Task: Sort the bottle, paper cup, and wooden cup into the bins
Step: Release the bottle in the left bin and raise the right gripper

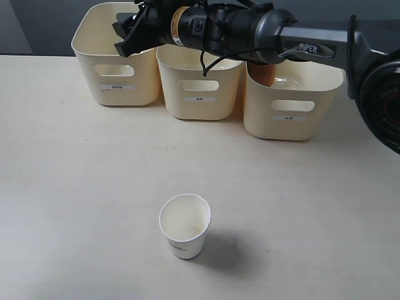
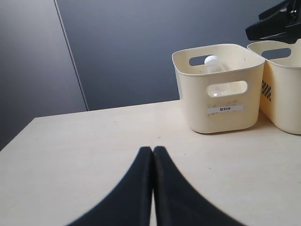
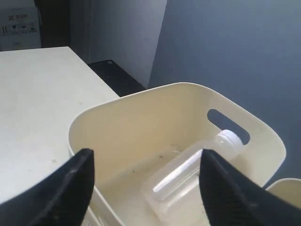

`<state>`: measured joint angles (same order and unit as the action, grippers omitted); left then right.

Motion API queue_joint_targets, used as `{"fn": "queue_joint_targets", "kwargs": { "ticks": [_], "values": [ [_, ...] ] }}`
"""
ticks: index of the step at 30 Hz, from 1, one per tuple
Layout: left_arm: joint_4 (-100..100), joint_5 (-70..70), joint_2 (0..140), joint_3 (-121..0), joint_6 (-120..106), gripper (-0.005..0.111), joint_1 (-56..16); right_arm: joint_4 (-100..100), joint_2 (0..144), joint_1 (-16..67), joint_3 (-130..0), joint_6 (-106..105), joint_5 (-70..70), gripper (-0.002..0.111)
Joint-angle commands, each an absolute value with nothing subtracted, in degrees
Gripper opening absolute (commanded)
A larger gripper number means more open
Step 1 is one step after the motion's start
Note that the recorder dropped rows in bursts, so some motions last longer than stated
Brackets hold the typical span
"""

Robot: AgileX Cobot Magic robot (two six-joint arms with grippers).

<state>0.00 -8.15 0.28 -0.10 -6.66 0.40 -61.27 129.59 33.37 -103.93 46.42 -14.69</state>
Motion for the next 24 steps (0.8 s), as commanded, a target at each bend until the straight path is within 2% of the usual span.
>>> {"fn": "queue_joint_targets", "kwargs": {
  "ticks": [1, 12, 18, 22, 24],
  "values": [
    [0.00, -7.75, 0.00, 0.00, -6.57, 0.000, 0.43, -60.99, 129.46, 33.29, -104.33, 46.76, -15.12, 0.062],
    [0.00, -7.75, 0.00, 0.00, -6.57, 0.000, 0.43, -72.67, 127.41, 35.40, -104.22, 56.20, -12.44, 0.059],
    [0.00, -7.75, 0.00, 0.00, -6.57, 0.000, 0.43, -85.26, 122.96, 37.82, -103.44, 69.23, -12.16, 0.059],
    [0.00, -7.75, 0.00, 0.00, -6.57, 0.000, 0.43, -99.07, 117.17, 38.73, -98.99, 80.84, -12.46, 0.059],
    [0.00, -7.75, 0.00, 0.00, -6.57, 0.000, 0.43, -99.95, 113.93, 38.73, -96.33, 84.98, -12.92, 0.058]
  ]
}}
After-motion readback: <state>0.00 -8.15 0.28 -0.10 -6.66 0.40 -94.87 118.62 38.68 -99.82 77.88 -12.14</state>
